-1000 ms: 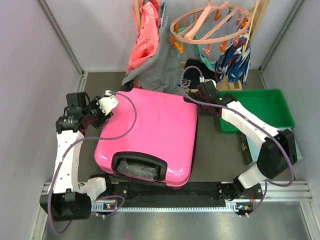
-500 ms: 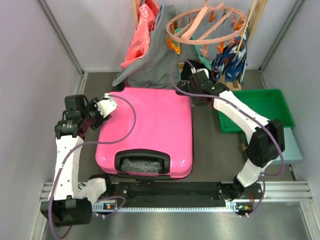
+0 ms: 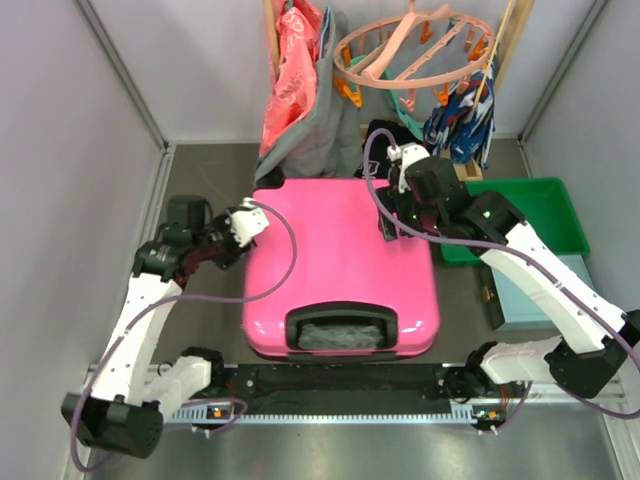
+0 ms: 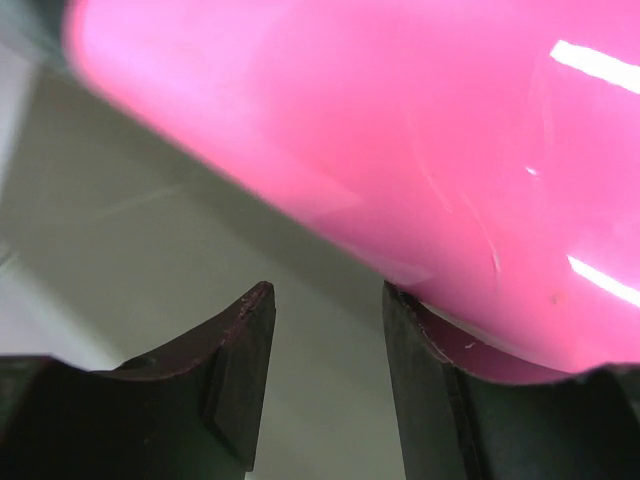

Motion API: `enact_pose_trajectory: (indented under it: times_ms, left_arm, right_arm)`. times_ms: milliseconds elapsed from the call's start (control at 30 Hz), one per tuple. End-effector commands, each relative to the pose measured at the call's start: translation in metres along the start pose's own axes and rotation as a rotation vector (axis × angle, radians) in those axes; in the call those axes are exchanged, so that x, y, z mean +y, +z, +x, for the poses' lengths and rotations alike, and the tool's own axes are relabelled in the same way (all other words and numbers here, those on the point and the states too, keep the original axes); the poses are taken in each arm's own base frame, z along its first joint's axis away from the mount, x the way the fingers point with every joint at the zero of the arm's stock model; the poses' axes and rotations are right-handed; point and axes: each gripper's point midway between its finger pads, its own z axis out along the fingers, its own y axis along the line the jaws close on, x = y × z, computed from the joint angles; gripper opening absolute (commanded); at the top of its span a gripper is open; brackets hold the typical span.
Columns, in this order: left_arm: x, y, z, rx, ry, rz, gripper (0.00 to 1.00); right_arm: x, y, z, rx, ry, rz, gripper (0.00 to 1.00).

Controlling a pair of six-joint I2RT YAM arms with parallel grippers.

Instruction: Open, take out, and arrange the luggage

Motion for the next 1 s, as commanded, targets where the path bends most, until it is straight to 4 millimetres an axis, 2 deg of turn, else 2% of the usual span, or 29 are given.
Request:
enact_pose_trajectory:
  times_ms: [0, 33, 100, 133, 200, 267, 333, 367, 400, 433, 533, 567, 667, 700, 767, 800, 867, 900, 967]
  left_arm:
    - [-0.111, 0.021, -0.037, -0.084, -0.124, 0.463, 0.53]
    - [-0.112, 0.018, -0.047, -0.108, -0.119, 0.481, 0.53]
    - [-0.113, 0.011, -0.053, -0.124, -0.117, 0.498, 0.54]
    - [-0.110, 0.007, -0.059, -0.142, -0.098, 0.494, 0.54]
    - [-0.116, -0.004, -0.060, -0.141, -0.084, 0.525, 0.56]
    - [-0.109, -0.015, -0.070, -0.159, -0.049, 0.513, 0.57]
    - [-0.094, -0.029, -0.084, -0.175, -0.033, 0.454, 0.59]
    - [-0.082, -0.031, -0.086, -0.159, -0.019, 0.402, 0.59]
    - [-0.065, -0.038, -0.100, -0.186, 0.009, 0.332, 0.61]
    - [-0.053, -0.039, -0.105, -0.190, 0.030, 0.279, 0.64]
    - [-0.004, -0.035, -0.121, -0.187, 0.092, 0.078, 0.67]
    - [0.005, -0.027, -0.120, -0.164, 0.102, 0.058, 0.67]
    - [0.024, -0.015, -0.128, -0.157, 0.165, 0.011, 0.68]
    - [0.028, -0.012, -0.128, -0.156, 0.178, 0.006, 0.69]
    - [0.035, -0.001, -0.127, -0.133, 0.190, -0.005, 0.70]
    - [0.038, 0.003, -0.125, -0.115, 0.187, -0.011, 0.70]
    - [0.041, 0.012, -0.120, -0.085, 0.177, -0.008, 0.70]
    - [0.040, 0.014, -0.117, -0.074, 0.170, -0.006, 0.70]
    - [0.040, 0.020, -0.111, -0.054, 0.161, -0.011, 0.70]
  right_arm:
    - [0.032, -0.026, 0.023, 0.055, -0.101, -0.159, 0.71]
    - [0.043, -0.033, 0.028, 0.058, -0.134, -0.192, 0.71]
    - [0.059, -0.045, 0.037, 0.080, -0.207, -0.244, 0.71]
    - [0.076, -0.054, 0.047, 0.094, -0.270, -0.296, 0.71]
    - [0.086, -0.063, 0.059, 0.124, -0.323, -0.328, 0.71]
    - [0.094, -0.065, 0.066, 0.160, -0.298, -0.333, 0.71]
    - [0.091, -0.063, 0.067, 0.171, -0.243, -0.296, 0.70]
    - [0.092, -0.065, 0.063, 0.156, -0.226, -0.298, 0.70]
    - [0.091, -0.066, 0.058, 0.135, -0.206, -0.286, 0.70]
    - [0.090, -0.066, 0.051, 0.110, -0.172, -0.279, 0.72]
    - [0.055, -0.060, 0.022, 0.056, -0.027, -0.200, 0.72]
    - [0.028, -0.050, 0.010, 0.042, 0.051, -0.150, 0.71]
    - [-0.022, -0.028, -0.018, -0.032, 0.169, -0.067, 0.66]
    - [-0.066, -0.019, -0.026, -0.056, 0.254, 0.035, 0.59]
    - [-0.106, 0.002, -0.036, -0.071, 0.309, 0.142, 0.50]
    - [-0.133, 0.009, -0.036, -0.066, 0.335, 0.210, 0.40]
    - [-0.158, 0.018, -0.044, -0.066, 0.326, 0.309, 0.34]
    - [-0.166, 0.039, -0.038, -0.013, 0.296, 0.333, 0.32]
    - [-0.172, 0.056, -0.044, 0.006, 0.264, 0.342, 0.31]
